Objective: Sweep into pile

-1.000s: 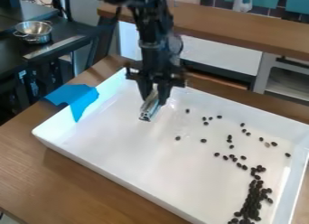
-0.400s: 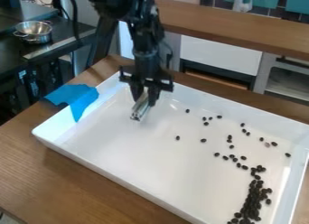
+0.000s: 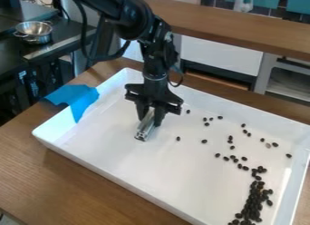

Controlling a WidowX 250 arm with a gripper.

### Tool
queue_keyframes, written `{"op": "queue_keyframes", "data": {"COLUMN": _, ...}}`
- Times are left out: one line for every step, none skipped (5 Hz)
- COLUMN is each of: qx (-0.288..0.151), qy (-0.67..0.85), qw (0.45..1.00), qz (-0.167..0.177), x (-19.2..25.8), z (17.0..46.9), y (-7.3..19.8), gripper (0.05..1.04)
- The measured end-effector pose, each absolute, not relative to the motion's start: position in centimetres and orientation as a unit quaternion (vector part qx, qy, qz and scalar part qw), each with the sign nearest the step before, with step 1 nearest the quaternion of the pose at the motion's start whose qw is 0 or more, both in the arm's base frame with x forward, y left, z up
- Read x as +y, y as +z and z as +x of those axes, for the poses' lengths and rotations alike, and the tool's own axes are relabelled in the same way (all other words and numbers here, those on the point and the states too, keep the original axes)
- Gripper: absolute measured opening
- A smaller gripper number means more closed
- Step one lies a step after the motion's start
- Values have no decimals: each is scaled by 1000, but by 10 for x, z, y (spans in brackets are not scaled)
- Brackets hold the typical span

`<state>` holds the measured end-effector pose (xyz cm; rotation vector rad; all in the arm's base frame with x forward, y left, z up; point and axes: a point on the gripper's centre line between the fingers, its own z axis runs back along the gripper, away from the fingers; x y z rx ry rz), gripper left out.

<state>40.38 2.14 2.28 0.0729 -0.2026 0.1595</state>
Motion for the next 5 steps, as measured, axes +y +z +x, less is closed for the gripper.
{"op": "queue_keyframes", "data": {"qx": -101, "qy": 81, "qw": 991, "qz": 40, "x": 17, "z": 404, "y": 22, "gripper": 370}}
{"op": "queue_keyframes", "data": {"qx": -91, "qy": 85, "qw": 992, "qz": 34, "x": 6, "z": 405, "y": 24, "gripper": 370}}
{"op": "queue_keyframes", "data": {"qx": -82, "qy": 85, "qw": 993, "qz": 29, "x": -9, "z": 409, "y": 23, "gripper": 370}}
{"op": "queue_keyframes", "data": {"qx": -82, "qy": 80, "qw": 993, "qz": 21, "x": -26, "z": 410, "y": 26, "gripper": 370}}
{"op": "queue_keyframes", "data": {"qx": -79, "qy": 71, "qw": 994, "qz": 18, "x": -40, "z": 412, "y": 24, "gripper": 370}}
